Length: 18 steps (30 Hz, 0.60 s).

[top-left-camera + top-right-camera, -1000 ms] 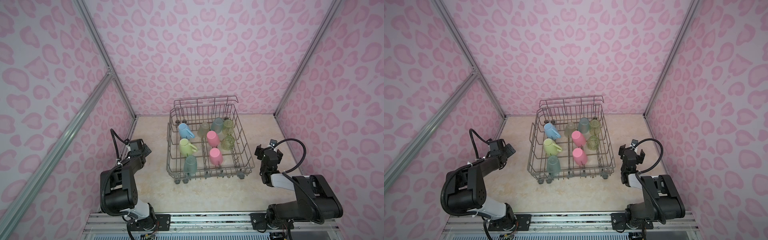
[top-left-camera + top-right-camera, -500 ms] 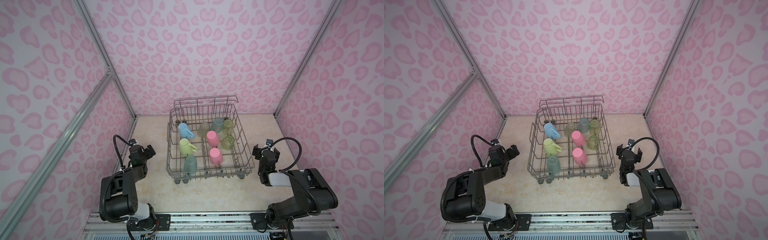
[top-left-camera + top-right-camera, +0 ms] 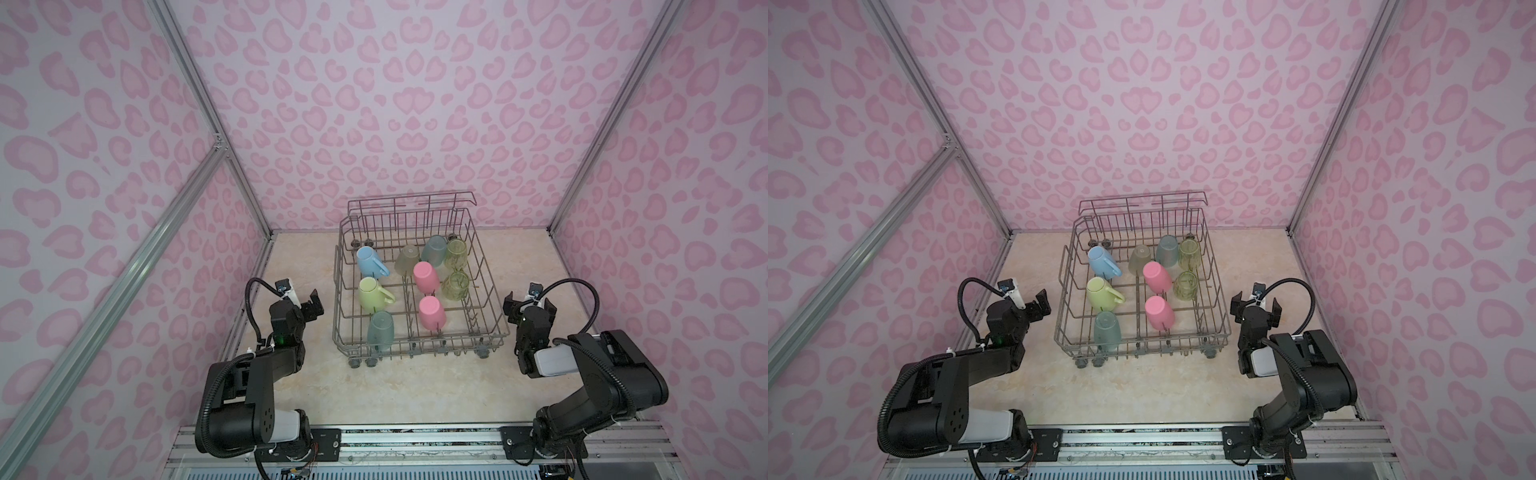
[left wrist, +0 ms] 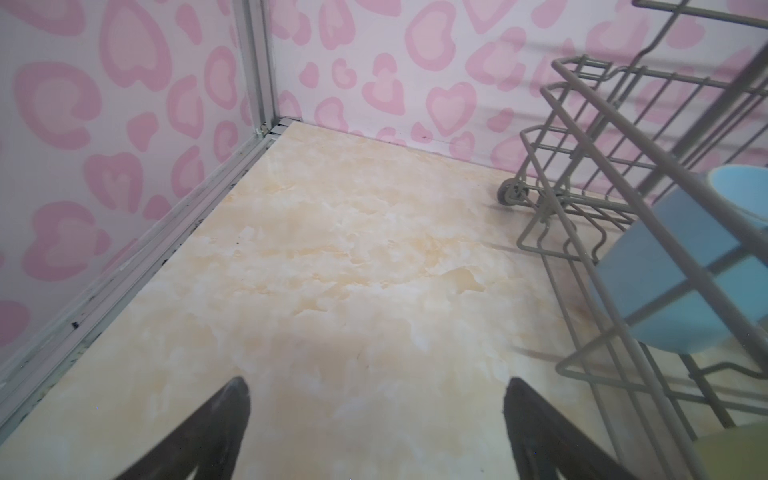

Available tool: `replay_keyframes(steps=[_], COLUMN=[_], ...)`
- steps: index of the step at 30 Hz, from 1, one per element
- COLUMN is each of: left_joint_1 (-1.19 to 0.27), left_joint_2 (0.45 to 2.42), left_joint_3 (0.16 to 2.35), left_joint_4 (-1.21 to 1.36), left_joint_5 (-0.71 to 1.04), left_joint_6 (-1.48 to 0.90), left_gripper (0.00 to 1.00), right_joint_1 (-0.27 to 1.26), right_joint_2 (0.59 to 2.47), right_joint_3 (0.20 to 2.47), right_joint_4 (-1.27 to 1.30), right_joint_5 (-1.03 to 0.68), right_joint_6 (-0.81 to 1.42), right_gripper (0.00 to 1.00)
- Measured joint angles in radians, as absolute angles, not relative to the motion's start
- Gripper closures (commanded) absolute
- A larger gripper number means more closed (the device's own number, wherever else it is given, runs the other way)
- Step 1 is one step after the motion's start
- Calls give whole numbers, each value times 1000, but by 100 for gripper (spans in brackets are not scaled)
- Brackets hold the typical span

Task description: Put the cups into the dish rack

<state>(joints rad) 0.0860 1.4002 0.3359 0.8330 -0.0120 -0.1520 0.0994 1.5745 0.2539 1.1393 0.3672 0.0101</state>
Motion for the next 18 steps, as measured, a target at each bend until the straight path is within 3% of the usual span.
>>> replay_keyframes(steps=[9,18], left_joint_1=[64,25], left_joint_2=[1465,1469], left_joint_3=[290,305], left_joint_4=[977,984], left_joint_5=[-36,-93], left_joint_6=[-114,-86], left_gripper=[3,3], right_joint_1=[105,44], right_joint_2=[1578,1574], right_joint_3=[271,318], right_joint_4=[1164,1073], right_joint_5=[364,239], right_joint_6=[-4,16], right_gripper=[3,2])
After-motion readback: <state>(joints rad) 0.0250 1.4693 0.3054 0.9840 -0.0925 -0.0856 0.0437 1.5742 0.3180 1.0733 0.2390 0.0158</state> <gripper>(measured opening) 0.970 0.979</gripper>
